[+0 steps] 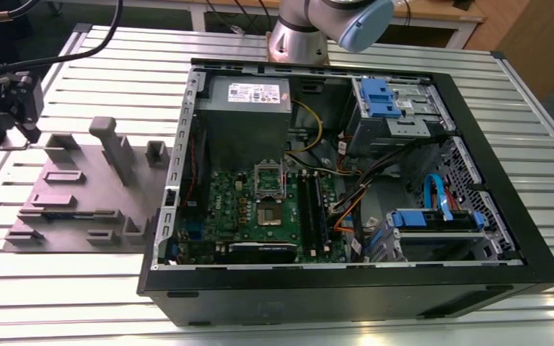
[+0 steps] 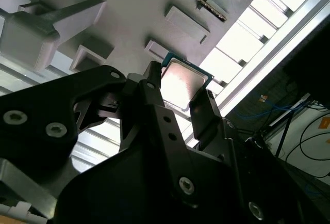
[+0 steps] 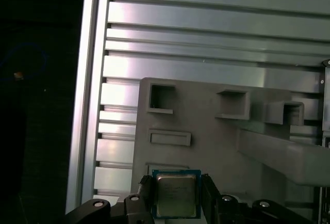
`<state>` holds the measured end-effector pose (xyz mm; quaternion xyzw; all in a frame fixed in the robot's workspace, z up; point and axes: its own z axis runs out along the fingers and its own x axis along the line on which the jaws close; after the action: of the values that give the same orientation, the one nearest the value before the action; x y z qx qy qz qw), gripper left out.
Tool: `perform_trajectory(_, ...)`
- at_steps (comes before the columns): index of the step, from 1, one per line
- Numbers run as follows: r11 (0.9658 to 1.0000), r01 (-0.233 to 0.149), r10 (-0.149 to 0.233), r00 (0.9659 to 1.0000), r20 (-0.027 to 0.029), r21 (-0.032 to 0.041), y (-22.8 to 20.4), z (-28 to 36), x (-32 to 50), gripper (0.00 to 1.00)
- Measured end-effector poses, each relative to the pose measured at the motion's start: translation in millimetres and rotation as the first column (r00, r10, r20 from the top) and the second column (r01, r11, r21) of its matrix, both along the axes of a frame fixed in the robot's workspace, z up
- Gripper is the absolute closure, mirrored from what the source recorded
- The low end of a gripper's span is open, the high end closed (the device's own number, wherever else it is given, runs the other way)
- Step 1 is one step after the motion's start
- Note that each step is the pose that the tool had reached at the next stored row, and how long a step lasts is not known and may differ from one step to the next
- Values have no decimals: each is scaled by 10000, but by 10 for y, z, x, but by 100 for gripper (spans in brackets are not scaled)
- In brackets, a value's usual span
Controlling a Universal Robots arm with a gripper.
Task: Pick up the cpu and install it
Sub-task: 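Pick up the cpu and move it towards the insertion slot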
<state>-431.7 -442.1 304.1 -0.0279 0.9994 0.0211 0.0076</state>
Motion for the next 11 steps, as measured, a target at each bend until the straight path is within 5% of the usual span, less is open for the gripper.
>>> perform_trajectory(11,10000,0,0,10000,0,0,0,127,0,53)
